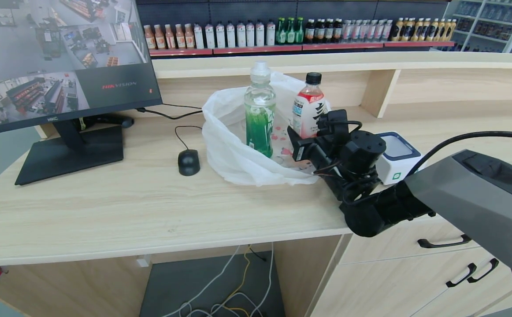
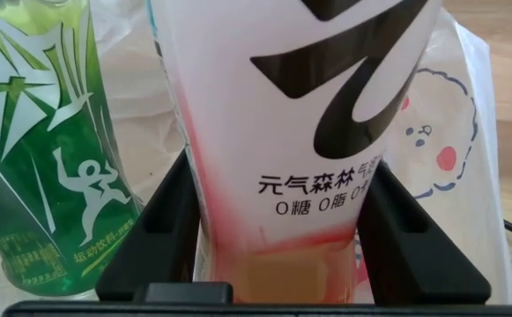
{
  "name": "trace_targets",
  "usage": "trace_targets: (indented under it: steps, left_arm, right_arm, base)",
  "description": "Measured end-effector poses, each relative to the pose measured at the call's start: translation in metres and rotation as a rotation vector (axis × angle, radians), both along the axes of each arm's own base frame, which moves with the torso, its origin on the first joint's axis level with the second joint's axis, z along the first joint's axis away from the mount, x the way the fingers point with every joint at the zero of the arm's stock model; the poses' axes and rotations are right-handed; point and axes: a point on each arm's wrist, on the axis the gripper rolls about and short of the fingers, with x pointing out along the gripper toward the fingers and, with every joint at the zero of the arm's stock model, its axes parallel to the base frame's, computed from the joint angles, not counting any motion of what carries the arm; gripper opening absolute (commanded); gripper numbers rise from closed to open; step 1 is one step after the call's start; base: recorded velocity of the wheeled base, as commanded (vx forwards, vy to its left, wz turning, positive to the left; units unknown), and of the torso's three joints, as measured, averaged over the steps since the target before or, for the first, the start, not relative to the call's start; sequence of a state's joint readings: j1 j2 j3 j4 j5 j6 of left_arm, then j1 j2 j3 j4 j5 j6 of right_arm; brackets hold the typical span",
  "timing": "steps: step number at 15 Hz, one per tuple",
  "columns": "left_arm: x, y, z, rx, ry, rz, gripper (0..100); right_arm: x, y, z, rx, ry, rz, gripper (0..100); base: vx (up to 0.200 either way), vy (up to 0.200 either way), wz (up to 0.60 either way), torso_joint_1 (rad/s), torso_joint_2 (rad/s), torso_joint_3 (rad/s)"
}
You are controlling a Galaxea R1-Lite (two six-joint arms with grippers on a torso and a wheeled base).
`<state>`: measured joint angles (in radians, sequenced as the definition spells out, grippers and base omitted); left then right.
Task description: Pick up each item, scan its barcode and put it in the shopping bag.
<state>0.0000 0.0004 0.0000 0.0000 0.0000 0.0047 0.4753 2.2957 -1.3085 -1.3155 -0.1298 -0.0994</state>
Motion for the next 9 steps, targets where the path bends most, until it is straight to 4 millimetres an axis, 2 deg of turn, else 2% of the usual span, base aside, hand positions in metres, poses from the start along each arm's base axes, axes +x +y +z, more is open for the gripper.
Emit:
trace_targets:
  steps: [1,6,9]
  left_arm:
    - [0.000,0.000,0.000,0.000,0.000,0.000,100]
    - [0.000,0.000,0.000,0.000,0.000,0.000,100]
    - [0.000,0.000,0.000,0.000,0.000,0.000,100]
  right_arm:
    - [-0.001,0.001,0.000,0.001,0.001,0.004,100]
    - [-0.009,0.007,0.012,0.014,-0.025,0.024,100]
    - [-0.027,-0.002,0.022,0.024,-0.039,0.029,100]
  base:
    - [0.000,0.000,0.00,0.000,0.00,0.000]
    - [0.000,0.000,0.00,0.000,0.00,0.000]
    - [0.000,0.000,0.00,0.000,0.00,0.000]
